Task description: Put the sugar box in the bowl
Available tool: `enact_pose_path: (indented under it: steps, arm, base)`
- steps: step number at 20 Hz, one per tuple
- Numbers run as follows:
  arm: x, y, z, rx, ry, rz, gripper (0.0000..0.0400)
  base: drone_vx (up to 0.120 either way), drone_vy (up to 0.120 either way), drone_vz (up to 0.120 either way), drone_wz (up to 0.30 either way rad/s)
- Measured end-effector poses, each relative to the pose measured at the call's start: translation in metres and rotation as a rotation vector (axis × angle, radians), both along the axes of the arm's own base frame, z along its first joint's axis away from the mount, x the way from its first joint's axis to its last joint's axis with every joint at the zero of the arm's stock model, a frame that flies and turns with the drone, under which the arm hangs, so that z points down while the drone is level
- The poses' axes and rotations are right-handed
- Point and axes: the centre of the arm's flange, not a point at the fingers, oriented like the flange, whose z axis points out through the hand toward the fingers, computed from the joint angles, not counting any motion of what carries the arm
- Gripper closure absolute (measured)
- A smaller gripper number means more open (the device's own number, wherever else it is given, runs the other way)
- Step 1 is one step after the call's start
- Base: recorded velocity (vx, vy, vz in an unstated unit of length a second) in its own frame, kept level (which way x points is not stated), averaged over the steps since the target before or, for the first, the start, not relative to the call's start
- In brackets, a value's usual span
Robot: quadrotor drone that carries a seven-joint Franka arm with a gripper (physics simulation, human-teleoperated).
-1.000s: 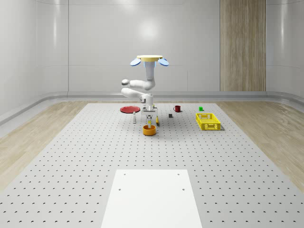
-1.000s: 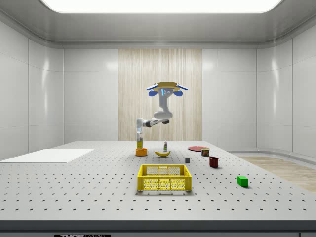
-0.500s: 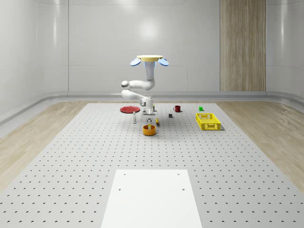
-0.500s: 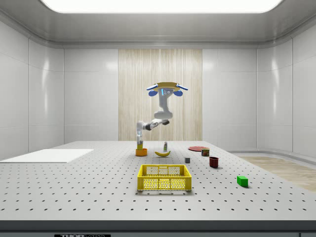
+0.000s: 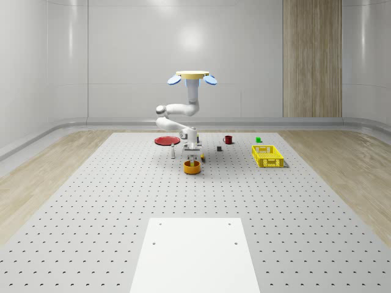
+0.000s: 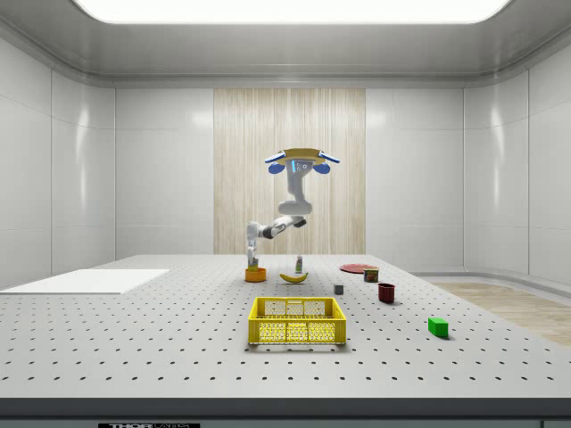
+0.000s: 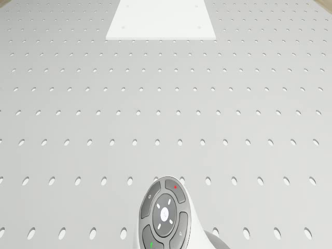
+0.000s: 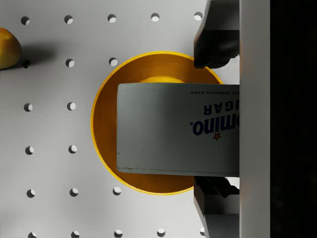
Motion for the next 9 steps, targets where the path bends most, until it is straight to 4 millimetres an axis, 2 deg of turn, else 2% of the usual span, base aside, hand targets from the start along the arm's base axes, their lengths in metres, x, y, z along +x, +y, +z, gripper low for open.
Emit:
enact_pose_path:
  steps: [4, 9]
  arm:
    - [0.000, 0.000, -0.010, 0.002, -0.001, -0.011, 0.0023]
    - [0.000, 0.000, -0.017, 0.003, -0.001, -0.017, 0.0007]
  base:
    - [0.000, 0.000, 0.000, 0.000]
    - [0.000, 0.000, 0.000, 0.000]
